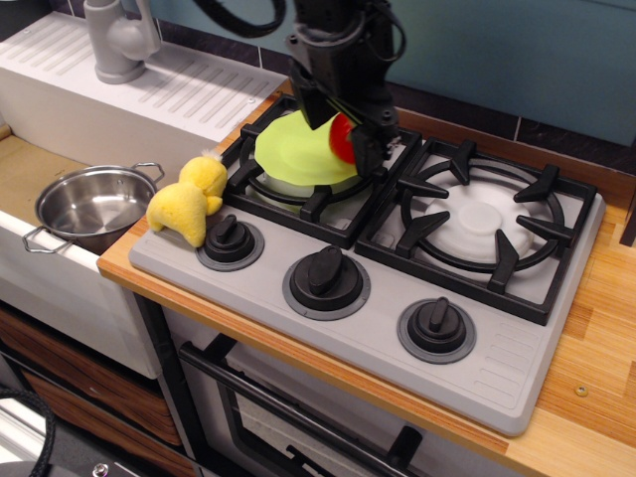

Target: Put strawberry on plate and stuffedduck in pot or pan in sink

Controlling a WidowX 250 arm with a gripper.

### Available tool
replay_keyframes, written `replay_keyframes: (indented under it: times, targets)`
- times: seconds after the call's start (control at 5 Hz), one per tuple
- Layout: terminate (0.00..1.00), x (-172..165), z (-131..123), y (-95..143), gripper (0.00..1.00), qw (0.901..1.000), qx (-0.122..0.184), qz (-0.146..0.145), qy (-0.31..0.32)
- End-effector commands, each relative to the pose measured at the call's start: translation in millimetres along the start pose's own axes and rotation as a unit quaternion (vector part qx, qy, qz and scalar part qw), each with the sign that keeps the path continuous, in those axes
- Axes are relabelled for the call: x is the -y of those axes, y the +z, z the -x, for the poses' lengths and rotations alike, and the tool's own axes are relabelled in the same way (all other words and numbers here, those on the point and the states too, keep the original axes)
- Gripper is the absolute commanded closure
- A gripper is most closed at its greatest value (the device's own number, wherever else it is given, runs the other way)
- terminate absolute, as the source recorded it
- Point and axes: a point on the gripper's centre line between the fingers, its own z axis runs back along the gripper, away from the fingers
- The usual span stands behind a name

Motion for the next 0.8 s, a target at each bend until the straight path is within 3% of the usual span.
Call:
replay_keyframes:
  times: [0.0,0.2,0.6]
  targets:
    - [0.0,-2,-23,52,0.0,0.9999,0.01,-0.011,-0.002]
    - [0.0,11,-35,52,0.0,0.999,-0.042,0.011,-0.01]
    - [0.0,11,-35,52,0.0,0.999,-0.042,0.011,-0.01]
